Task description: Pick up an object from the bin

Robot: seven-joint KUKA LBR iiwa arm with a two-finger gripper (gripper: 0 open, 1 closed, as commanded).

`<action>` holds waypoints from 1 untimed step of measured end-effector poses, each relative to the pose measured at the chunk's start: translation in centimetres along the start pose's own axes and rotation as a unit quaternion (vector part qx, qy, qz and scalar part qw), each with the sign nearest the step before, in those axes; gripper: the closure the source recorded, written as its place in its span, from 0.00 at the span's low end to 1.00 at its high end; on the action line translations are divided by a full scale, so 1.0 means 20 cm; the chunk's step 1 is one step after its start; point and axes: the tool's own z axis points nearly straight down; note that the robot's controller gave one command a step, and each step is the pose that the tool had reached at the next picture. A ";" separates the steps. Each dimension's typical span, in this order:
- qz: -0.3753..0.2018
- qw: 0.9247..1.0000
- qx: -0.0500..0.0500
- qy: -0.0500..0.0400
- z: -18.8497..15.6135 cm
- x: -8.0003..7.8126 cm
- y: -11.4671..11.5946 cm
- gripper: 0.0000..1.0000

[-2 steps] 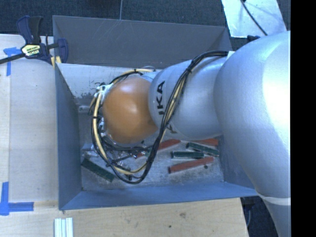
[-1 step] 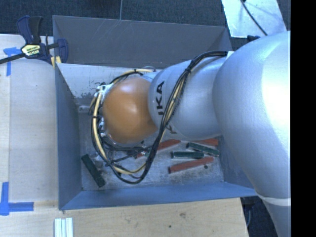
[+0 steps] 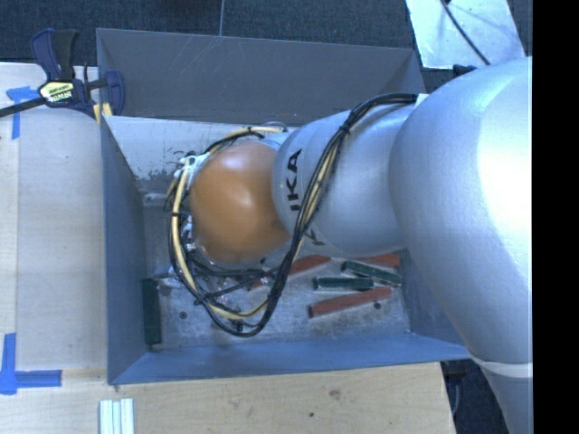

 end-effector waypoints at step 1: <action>-0.151 0.989 0.003 -0.005 -0.63 0.00 -0.21 0.00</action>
Offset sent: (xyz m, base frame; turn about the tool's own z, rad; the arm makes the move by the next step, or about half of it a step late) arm 0.0307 -0.0228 0.1233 -0.3061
